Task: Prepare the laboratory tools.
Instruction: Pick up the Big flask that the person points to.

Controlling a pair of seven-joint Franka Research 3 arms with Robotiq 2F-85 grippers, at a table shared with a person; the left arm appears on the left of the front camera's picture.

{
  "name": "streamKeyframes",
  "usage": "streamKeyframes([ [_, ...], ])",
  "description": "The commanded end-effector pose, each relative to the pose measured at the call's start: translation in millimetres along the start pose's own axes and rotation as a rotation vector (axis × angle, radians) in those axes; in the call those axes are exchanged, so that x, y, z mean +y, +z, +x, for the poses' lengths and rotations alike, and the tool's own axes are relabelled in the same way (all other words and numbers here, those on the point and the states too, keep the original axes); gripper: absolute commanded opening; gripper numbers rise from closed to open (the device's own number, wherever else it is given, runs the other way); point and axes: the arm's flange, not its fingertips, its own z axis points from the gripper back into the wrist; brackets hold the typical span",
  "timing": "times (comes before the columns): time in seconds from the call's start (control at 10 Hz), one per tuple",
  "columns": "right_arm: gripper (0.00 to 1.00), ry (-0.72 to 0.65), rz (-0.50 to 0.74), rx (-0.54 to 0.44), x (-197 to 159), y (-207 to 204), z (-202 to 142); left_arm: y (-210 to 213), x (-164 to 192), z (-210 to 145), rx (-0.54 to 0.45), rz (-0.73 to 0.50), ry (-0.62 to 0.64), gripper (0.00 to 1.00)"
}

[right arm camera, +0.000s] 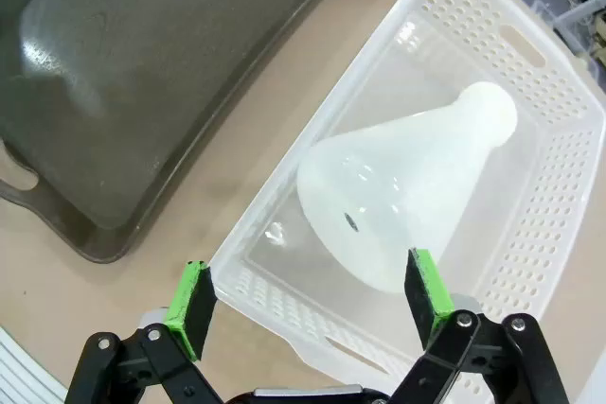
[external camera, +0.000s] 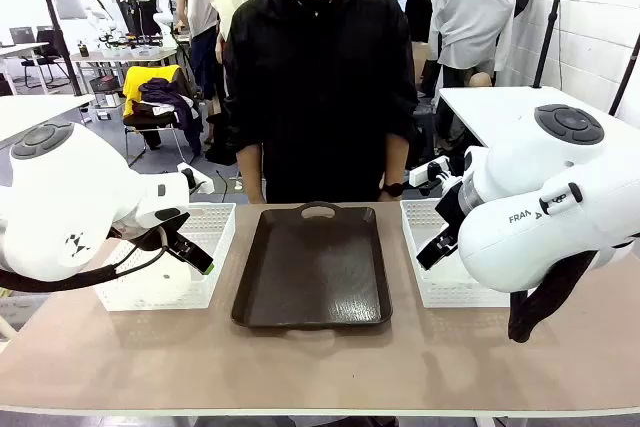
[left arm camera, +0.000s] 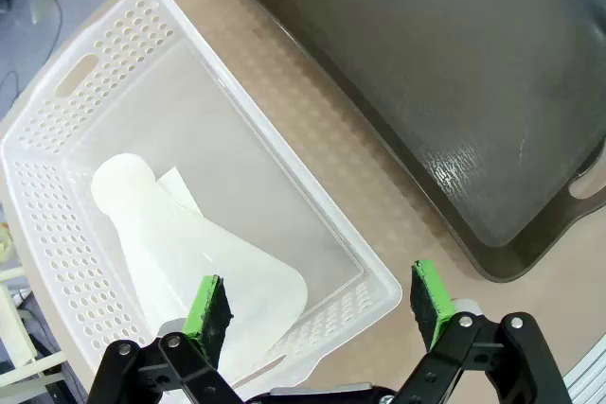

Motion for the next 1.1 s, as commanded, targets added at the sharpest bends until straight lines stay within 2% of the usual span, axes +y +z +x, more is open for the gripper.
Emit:
streamKeyframes([
  [0.0,1.0,0.0,0.0,0.0,0.0,0.0,0.0,0.1,0.0,0.0,0.0,0.0,0.0,1.0],
  [1.0,1.0,0.0,0.0,0.0,0.0,0.0,0.0,0.1,0.0,0.0,0.0,0.0,0.0,1.0],
])
